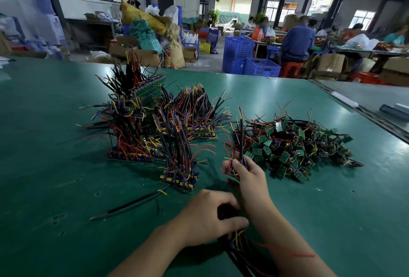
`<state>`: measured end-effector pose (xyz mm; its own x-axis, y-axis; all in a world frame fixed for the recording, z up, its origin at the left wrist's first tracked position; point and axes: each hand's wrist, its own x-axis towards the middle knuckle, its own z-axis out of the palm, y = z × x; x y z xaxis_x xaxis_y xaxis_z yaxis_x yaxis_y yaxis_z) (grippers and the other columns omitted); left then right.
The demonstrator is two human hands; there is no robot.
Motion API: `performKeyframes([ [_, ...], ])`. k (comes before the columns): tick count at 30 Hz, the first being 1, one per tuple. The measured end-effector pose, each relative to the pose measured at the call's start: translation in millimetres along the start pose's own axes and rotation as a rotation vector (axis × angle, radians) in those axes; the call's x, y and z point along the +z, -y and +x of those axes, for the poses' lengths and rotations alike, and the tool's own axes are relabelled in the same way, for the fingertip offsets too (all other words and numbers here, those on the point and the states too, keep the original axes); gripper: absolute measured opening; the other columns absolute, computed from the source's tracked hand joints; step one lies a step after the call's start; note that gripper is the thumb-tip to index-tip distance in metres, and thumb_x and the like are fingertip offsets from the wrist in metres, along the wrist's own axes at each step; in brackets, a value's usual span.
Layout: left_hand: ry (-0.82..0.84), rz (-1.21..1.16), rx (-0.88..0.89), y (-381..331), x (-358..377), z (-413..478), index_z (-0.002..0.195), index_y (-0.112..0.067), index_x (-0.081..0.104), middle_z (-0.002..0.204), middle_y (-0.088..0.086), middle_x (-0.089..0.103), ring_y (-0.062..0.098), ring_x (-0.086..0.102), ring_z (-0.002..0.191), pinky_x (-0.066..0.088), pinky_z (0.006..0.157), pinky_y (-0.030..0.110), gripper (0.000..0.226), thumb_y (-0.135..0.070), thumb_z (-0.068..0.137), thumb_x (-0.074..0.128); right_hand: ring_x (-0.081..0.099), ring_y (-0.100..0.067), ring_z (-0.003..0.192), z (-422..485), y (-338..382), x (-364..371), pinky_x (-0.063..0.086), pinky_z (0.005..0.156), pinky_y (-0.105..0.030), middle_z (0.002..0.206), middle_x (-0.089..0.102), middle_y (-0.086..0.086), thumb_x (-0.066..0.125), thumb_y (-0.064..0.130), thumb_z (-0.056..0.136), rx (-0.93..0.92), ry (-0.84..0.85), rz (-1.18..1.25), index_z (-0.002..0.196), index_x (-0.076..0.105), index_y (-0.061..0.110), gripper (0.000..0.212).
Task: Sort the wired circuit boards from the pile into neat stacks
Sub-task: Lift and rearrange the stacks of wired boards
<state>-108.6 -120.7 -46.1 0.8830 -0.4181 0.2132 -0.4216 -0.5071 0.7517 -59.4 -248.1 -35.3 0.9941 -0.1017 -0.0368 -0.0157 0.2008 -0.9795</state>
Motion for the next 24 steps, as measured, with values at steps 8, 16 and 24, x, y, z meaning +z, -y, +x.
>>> performKeyframes([
  [8,0.008,-0.017,-0.017,7,1,1,0.076,-0.024,0.067,0.065,-0.013,0.059,0.003,0.052,0.06,0.04,0.06,0.02,0.02,-0.043,0.08,0.069,0.064,-0.013,0.082,3,-2,0,0.054,0.077,-0.034,0.075,0.069,-0.002,0.052,0.02,0.099,0.041,-0.01,0.079,0.098,0.069,0.019,0.017],
  [16,-0.106,-0.066,-0.057,9,-1,3,0.076,-0.014,0.066,0.075,0.005,0.064,0.005,0.049,0.065,0.038,0.062,0.021,0.022,-0.032,0.088,0.068,0.068,-0.013,0.087,7,20,-5,0.058,0.075,-0.032,0.078,0.073,0.002,0.046,0.017,0.102,-0.19,-0.05,-0.005,0.105,0.065,0.016,0.019],
  [24,-0.144,-0.079,-0.103,10,0,8,0.075,-0.019,0.066,0.067,-0.007,0.06,0.0,0.049,0.059,0.038,0.059,0.016,0.02,-0.034,0.089,0.066,0.064,-0.03,0.08,71,118,-21,0.055,0.071,-0.044,0.082,0.069,-0.006,0.04,0.02,0.104,-0.521,-0.152,-0.779,0.107,0.064,0.011,0.026],
])
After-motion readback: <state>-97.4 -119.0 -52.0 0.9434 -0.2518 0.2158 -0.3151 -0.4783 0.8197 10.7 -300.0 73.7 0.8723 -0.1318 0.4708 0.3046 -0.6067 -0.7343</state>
